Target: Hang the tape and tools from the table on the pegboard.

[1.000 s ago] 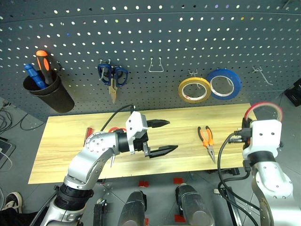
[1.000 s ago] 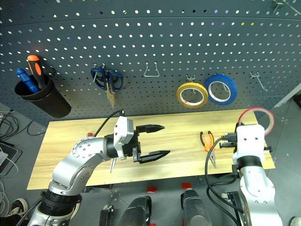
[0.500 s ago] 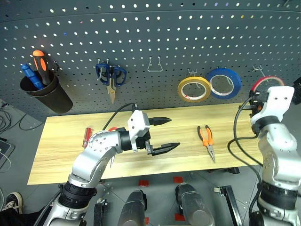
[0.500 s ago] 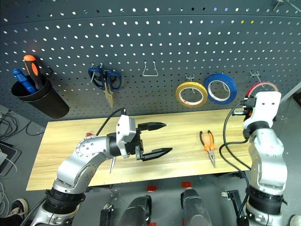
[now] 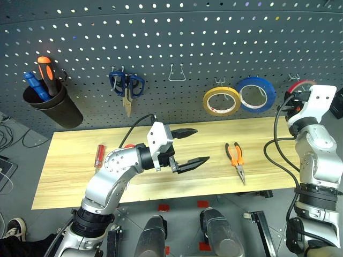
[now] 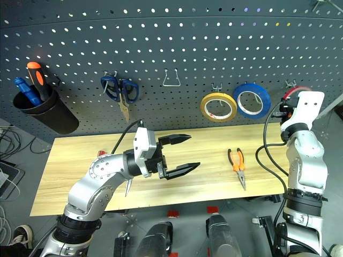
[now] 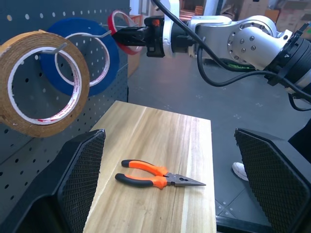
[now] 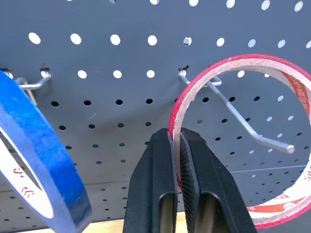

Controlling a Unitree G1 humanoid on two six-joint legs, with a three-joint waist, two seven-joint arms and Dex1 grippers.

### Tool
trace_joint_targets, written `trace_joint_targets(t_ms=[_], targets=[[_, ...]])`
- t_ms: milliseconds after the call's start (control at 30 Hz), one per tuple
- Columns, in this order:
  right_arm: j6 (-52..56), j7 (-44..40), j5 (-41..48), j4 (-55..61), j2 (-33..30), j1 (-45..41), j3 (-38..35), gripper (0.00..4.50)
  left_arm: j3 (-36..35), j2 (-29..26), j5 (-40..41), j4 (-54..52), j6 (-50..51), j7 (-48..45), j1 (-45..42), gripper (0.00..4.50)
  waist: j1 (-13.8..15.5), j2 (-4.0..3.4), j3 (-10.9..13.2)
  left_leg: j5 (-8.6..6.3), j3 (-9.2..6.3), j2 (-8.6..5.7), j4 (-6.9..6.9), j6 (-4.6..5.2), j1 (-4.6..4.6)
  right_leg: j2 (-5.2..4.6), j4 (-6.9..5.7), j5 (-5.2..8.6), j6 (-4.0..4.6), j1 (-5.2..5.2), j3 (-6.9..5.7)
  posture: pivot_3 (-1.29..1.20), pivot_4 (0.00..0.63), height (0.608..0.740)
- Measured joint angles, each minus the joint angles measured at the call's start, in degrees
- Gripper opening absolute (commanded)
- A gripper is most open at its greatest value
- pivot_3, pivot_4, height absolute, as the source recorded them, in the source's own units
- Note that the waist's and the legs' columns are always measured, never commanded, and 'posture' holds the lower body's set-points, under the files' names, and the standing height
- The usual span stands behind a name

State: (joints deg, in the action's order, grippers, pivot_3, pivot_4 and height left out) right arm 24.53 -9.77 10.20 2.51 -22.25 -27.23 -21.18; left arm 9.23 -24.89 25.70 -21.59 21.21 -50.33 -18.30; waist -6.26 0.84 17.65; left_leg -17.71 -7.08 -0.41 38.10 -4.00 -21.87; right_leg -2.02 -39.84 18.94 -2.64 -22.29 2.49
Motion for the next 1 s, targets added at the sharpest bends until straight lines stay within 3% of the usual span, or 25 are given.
trace_joint_targets(t_ms=[200, 300, 333, 500, 633, 800, 1000], targets=[[2.96, 1.02, -2.19, 7.09, -0.10, 13.13, 1.74, 3.38, -0.01, -2.77, -0.27, 0.08, -0.02, -0.95, 2.69, 4.50, 0.49, -0.04, 0.06, 0.01, 0.04, -0.01, -0.04, -0.03, -0.03, -0.04, 0.08, 0.00, 0.00, -0.02, 0.05, -0.11, 0.317, 0.740], [7.83, 2.51, -2.35, 16.46, 0.77, 20.00, 1.85, 4.34, -0.28, -5.53, -0.31, 0.20, -0.33, -2.94, 3.95, 4.50, 0.53, -0.06, 0.08, 0.00, -0.03, 0.10, -0.03, 0.01, 0.00, -0.10, 0.01, 0.00, 0.00, -0.03, 0.05, -0.12, 0.319, 0.740], [9.60, 2.87, -2.39, 18.62, 0.93, 21.38, 1.91, 4.47, -0.54, -6.30, -0.36, 0.55, -0.36, -3.37, 4.45, 4.50, 0.50, -0.08, 0.10, -0.01, -0.04, 0.09, -0.04, 0.03, 0.04, -0.10, -0.04, 0.00, 0.00, -0.03, 0.04, -0.12, 0.319, 0.740], [31.34, 7.43, -2.07, 35.70, 6.54, 30.85, 7.52, 4.47, -1.30, -15.75, -0.41, 2.03, -1.73, -11.18, 9.67, 4.50, 0.19, -0.20, 0.20, 0.02, -0.43, 0.27, -0.20, 0.01, 0.06, 0.00, -0.09, 0.03, 0.05, -0.08, 0.08, -0.14, 0.335, 0.740], [43.96, 10.14, -1.74, 40.42, 13.18, 32.38, 15.02, 4.47, -2.07, -21.35, -0.41, 2.79, -2.73, -17.07, 13.72, 4.50, -0.02, -0.37, 0.40, 0.01, -0.47, 0.07, -0.22, 0.02, 0.00, -0.17, -0.07, 0.03, 0.07, -0.17, 0.11, -0.12, 0.342, 0.740], [48.11, 11.44, -2.55, 38.43, 13.94, 25.85, 17.14, 4.47, -3.03, -22.27, -0.33, 3.59, -2.92, -18.09, 14.11, 4.50, 0.44, -0.22, 0.66, 0.01, -0.43, -0.05, -0.19, 0.03, -0.05, -0.17, 0.08, -0.01, -0.01, -0.17, 0.00, -0.10, 0.348, 0.740], [44.63, 11.28, -4.71, 27.43, 12.44, 17.28, 21.69, 4.47, -3.51, -22.32, -1.35, 3.80, -4.27, -17.85, 14.42, 4.50, 0.18, -0.22, 0.72, 0.02, -0.42, 0.09, -0.29, 0.01, -0.36, -0.13, 0.02, 0.02, 0.04, -0.59, -0.04, -0.08, 0.348, 0.740]])
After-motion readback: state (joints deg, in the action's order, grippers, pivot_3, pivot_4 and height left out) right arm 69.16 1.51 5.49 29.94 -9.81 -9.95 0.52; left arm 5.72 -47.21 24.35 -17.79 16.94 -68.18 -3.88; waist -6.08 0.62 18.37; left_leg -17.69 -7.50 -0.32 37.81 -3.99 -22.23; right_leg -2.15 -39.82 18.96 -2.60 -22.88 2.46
